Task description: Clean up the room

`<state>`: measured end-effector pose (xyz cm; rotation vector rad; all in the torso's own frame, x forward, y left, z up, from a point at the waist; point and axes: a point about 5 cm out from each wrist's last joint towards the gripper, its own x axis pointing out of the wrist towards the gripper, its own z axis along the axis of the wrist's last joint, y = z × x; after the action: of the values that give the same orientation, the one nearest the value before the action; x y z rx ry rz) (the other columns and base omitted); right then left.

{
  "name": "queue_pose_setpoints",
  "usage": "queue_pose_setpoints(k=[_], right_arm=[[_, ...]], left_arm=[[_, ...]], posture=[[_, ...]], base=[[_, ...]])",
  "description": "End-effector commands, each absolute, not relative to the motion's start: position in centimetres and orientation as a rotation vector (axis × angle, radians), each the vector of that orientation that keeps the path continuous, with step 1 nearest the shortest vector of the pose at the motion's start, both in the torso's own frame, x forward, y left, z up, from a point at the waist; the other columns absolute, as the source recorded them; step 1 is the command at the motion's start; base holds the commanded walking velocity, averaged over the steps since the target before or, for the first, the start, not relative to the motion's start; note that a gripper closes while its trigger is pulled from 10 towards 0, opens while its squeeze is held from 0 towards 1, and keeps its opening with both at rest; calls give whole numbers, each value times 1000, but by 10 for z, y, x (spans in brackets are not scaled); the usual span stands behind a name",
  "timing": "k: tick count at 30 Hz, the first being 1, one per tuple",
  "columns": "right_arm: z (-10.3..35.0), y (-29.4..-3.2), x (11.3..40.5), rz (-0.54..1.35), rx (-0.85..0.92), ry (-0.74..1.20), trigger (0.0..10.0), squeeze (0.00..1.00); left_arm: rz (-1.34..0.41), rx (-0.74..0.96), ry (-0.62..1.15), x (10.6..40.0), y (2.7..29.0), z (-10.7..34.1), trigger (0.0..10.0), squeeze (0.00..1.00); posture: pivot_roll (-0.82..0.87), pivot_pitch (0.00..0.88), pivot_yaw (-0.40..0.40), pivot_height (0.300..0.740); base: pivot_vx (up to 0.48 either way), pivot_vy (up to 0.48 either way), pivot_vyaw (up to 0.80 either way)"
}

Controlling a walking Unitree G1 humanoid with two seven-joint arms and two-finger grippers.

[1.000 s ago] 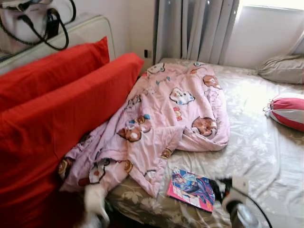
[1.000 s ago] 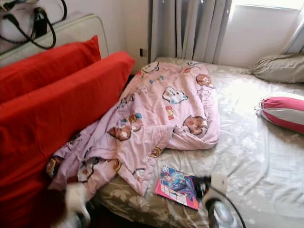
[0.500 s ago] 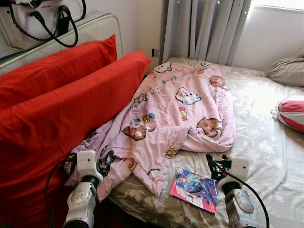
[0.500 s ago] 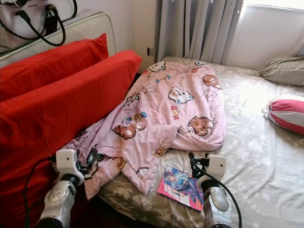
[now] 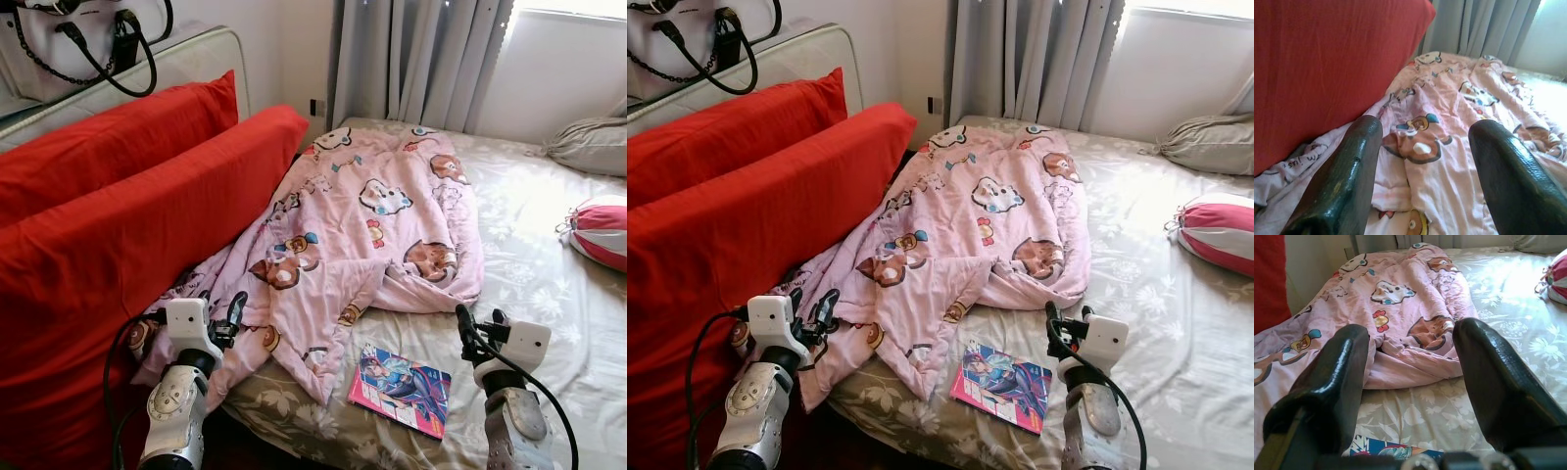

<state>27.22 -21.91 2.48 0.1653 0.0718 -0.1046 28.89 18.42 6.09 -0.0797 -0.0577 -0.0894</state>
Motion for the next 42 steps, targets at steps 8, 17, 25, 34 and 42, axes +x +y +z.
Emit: queue_pose_setpoints(k=[8,17,25,34,42], right_arm=[[22,-212,271,-78,167,105,10000,0],[21,-203,272,-15,176,118,10000,0],[22,-202,272,-35,185,108,10000,0],[16,-195,272,13,174,157,10000,0],[21,-192,274,24,193,116,10000,0]], left_arm=[[-86,-106,-62,281,182,63,10000,0],[-71,-120,-46,275,176,66,10000,0],[-70,-120,-35,271,177,67,10000,0],[-75,-118,-26,272,175,69,10000,0],[-73,-115,-13,272,175,69,10000,0]], posture=[[91,0,-36,720],[109,5,-53,665],[97,21,-49,665],[105,29,-43,660],[113,16,-53,630]], base=[[0,0,0],[0,0,0],[0,0,0],[0,0,0],[0,0,0]])
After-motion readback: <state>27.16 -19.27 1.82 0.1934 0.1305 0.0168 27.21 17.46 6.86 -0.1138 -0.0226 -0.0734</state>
